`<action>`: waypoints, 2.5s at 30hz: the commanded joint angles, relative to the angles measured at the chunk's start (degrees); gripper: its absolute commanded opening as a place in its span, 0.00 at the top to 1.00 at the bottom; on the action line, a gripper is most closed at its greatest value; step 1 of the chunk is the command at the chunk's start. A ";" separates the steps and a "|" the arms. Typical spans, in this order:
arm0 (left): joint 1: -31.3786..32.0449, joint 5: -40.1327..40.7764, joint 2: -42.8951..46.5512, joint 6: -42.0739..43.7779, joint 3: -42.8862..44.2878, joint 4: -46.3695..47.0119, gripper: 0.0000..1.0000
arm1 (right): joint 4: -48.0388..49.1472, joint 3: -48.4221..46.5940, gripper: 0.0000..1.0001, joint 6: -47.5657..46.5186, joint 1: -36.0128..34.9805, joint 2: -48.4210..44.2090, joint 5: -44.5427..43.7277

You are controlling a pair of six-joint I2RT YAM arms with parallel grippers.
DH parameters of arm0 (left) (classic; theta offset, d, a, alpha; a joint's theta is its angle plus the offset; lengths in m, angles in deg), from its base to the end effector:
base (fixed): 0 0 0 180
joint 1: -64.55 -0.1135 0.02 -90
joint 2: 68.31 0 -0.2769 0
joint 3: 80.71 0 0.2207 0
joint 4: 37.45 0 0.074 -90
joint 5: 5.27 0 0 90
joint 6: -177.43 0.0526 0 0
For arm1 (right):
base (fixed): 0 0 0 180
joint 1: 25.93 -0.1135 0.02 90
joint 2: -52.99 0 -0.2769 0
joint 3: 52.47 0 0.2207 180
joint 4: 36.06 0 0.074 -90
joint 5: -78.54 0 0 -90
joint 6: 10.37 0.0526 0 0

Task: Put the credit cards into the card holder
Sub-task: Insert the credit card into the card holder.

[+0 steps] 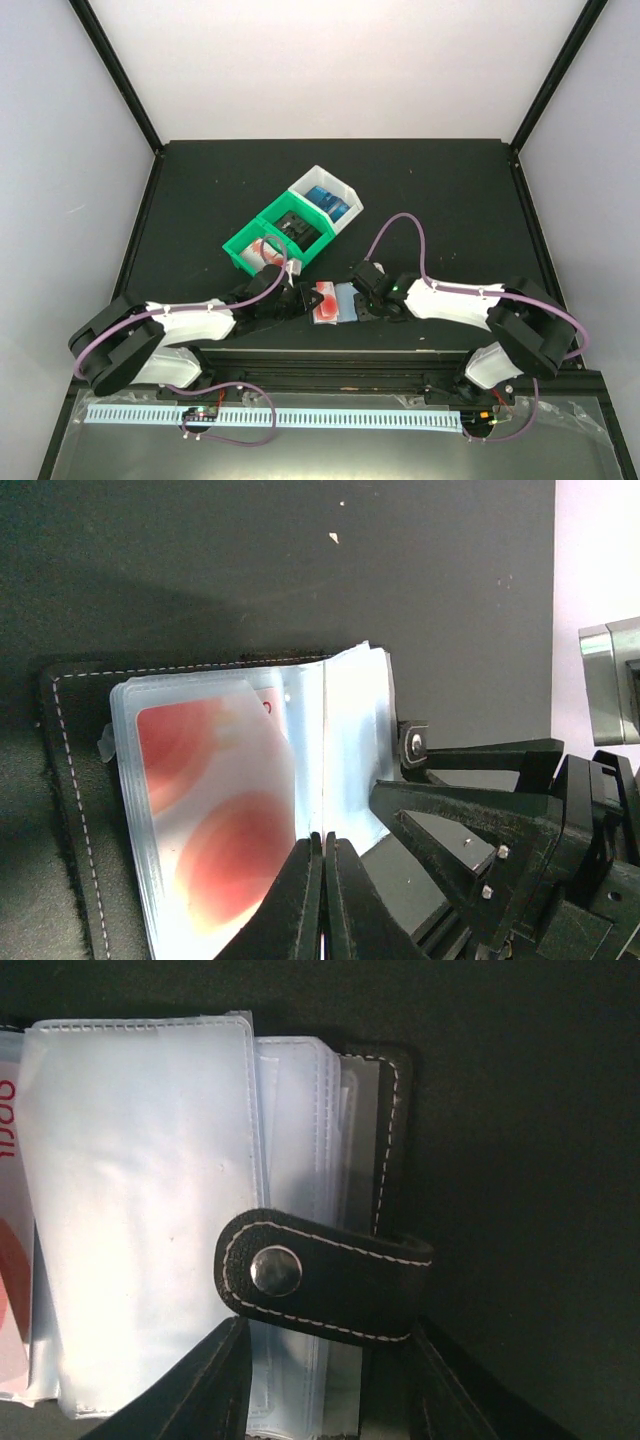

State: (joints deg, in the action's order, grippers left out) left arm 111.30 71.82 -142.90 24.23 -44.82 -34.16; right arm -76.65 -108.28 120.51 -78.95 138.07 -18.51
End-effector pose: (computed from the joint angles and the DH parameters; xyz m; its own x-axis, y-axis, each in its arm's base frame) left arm 0.1427 -0.1688 0.1699 -0.9241 -0.2875 -0.2519 0.0220 0.6180 -0.7858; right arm 0.1449 0.1816 0.1630 -0.9292 -0.1543 -0.3357 -0.2106 0.9678 0.1382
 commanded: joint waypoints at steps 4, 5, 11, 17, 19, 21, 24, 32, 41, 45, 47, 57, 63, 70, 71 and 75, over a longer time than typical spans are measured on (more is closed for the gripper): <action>0.28 -2.34 -3.68 -2.08 -0.51 6.84 0.99 | -2.07 1.68 0.58 2.43 -0.23 -1.36 -0.10; 0.40 -2.73 -4.32 -2.55 -0.78 8.27 0.98 | -2.12 1.77 0.57 2.63 -0.24 -1.59 0.19; 0.50 -4.08 -8.11 -4.27 -1.14 13.46 0.98 | -1.55 2.23 0.53 2.93 -0.42 -3.90 2.32; 0.50 -5.36 -11.28 -5.36 -0.89 15.95 0.98 | 0.55 2.64 0.52 3.47 -0.38 -4.27 5.25; 0.52 -5.94 -12.41 -5.76 -0.94 17.13 0.99 | 1.22 2.75 0.51 3.83 -0.43 -4.14 5.76; 0.54 -6.60 -13.70 -6.39 -1.27 18.84 0.99 | 1.77 2.90 0.49 4.27 -0.45 -4.04 6.16; 0.67 -7.86 -15.48 -7.61 -1.63 21.67 0.98 | 2.66 3.26 0.47 5.15 -0.46 -4.32 6.62; 1.77 -7.76 -18.35 -9.62 -1.31 24.25 0.98 | 7.23 5.10 0.41 7.05 -0.42 -5.10 9.55; 2.84 -7.75 -21.74 -10.10 -0.25 26.85 0.98 | 9.84 6.14 0.39 8.25 -0.42 -5.14 11.36; 3.36 -6.24 -22.05 -10.53 -0.36 27.95 0.98 | 10.44 6.95 0.38 9.42 -0.41 -5.92 11.12; 4.08 -4.13 -21.73 -11.61 -0.70 28.10 0.98 | 10.87 7.34 0.38 9.99 -0.42 -6.02 11.16; 8.10 2.45 -20.40 -14.67 0.33 25.50 0.97 | 13.66 10.18 0.38 12.45 -0.42 -8.49 11.64; 8.37 1.29 -19.73 -13.91 0.62 22.94 0.87 | 13.10 10.10 0.38 12.36 -0.42 -8.78 10.75; 8.75 3.06 -13.00 -12.17 0.61 10.29 0.58 | 10.68 9.42 0.38 11.90 -0.42 -10.11 8.07; 8.88 3.39 -12.21 -11.87 0.99 8.84 0.56 | 10.61 9.44 0.37 11.88 -0.42 -10.06 8.02; 9.15 4.87 -9.82 -10.50 3.40 2.10 0.54 | 10.67 9.53 0.38 11.76 -0.42 -9.60 7.97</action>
State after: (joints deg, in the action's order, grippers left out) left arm 119.84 73.90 -154.94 12.23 -44.67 -22.03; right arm -65.29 -98.75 132.12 -79.06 128.93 -9.40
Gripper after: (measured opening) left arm 0.454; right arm 0.625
